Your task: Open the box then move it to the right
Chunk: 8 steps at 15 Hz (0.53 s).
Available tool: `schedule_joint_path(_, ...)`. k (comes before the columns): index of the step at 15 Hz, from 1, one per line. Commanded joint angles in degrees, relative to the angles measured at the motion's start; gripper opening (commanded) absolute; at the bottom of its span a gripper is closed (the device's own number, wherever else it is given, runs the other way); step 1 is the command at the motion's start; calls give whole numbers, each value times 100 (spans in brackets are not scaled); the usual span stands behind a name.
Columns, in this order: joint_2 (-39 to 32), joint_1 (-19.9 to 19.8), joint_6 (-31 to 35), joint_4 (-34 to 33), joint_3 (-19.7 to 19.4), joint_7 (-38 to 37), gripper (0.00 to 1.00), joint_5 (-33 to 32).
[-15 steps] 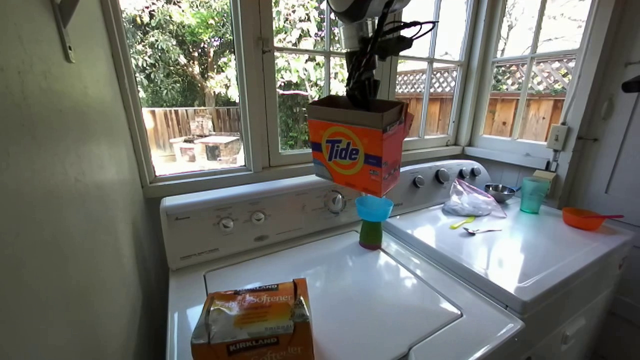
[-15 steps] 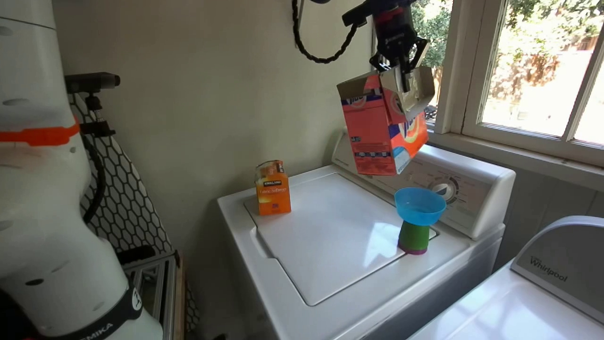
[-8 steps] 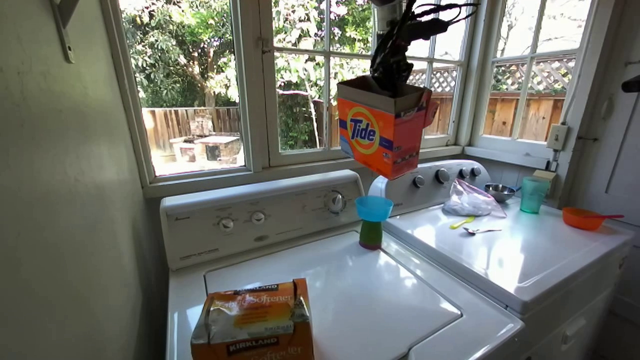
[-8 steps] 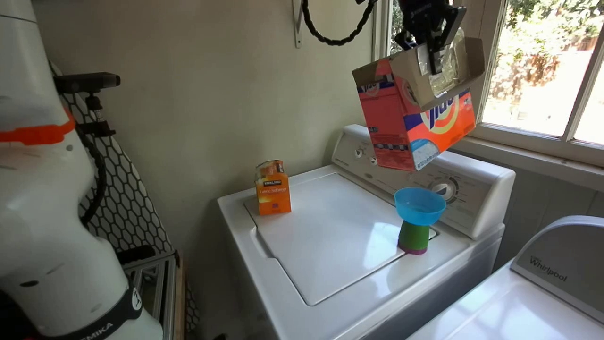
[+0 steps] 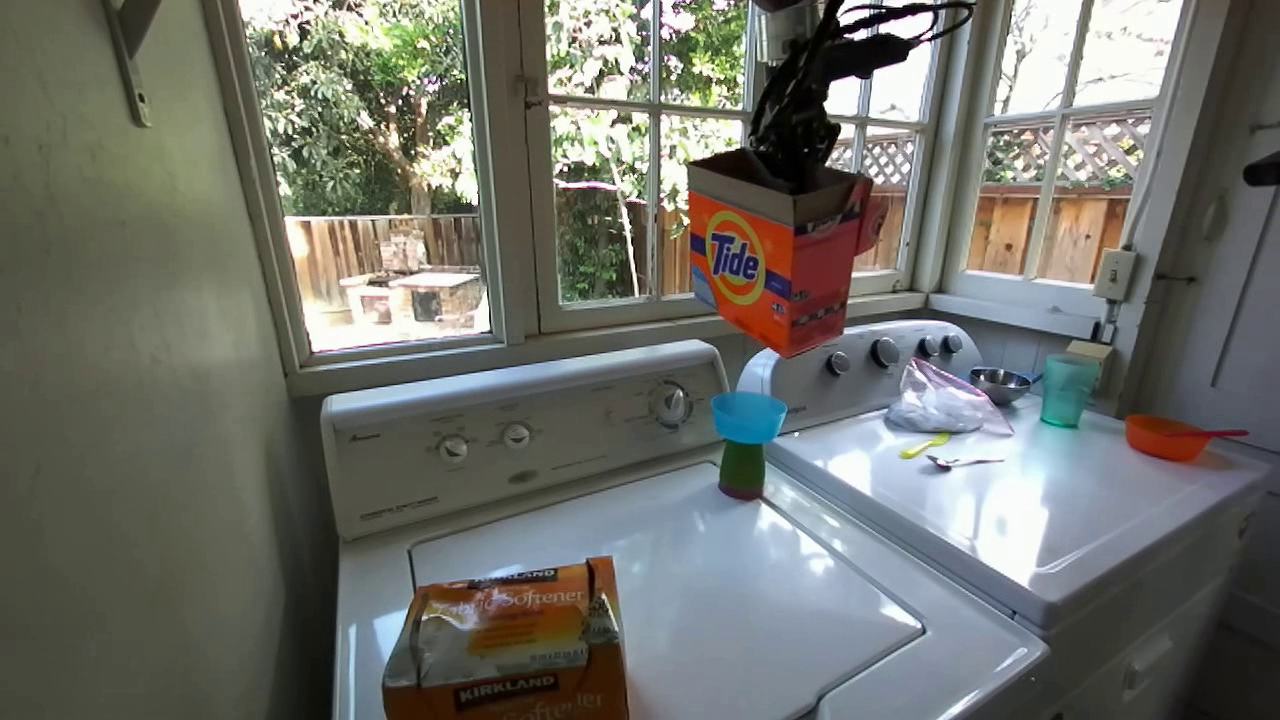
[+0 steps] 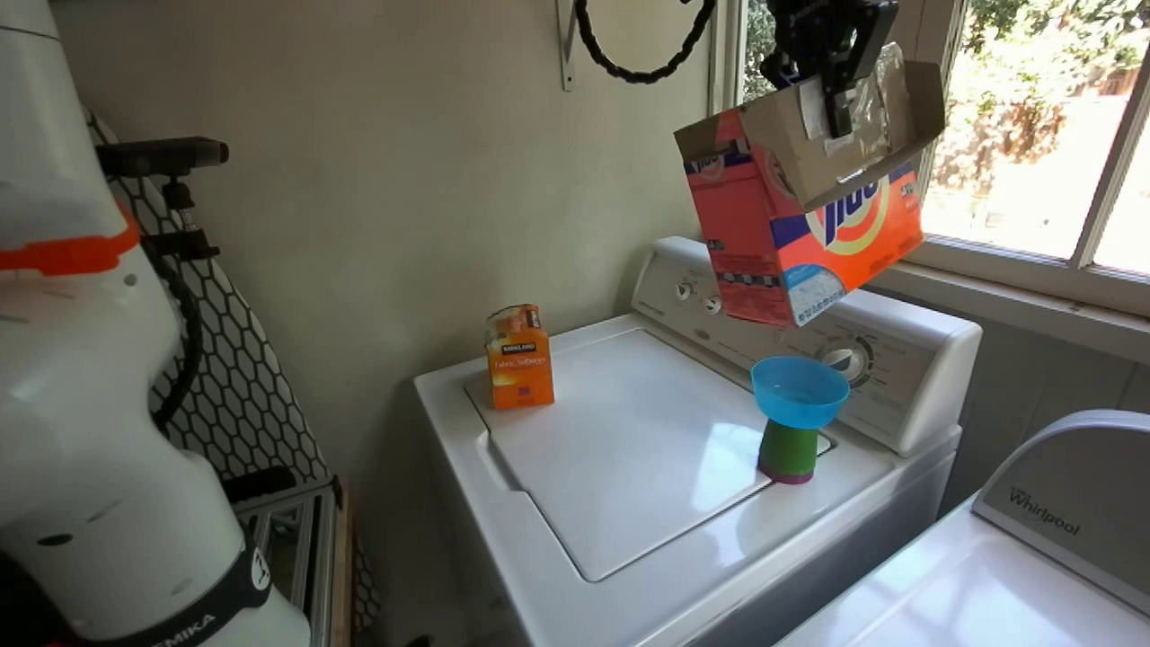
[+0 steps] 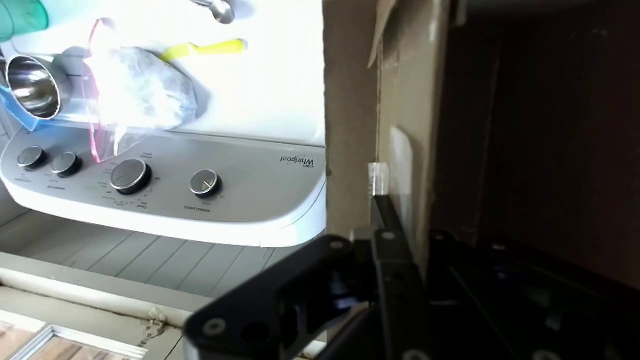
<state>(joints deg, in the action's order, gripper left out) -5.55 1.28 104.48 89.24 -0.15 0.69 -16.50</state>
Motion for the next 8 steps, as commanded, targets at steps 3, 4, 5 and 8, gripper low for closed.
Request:
schedule_joint_path(3, -254, -270, -317, -383, -287, 101, 1, -225)
schedule_joint_path(4, -277, -361, -367, -436, -363, 362, 1, -229)
schedule_joint_path(5, -336, -446, -434, -497, -422, 610, 1, -168)
schedule_joint_path(8, -620, -731, -706, -810, -559, 1598, 1, 93)
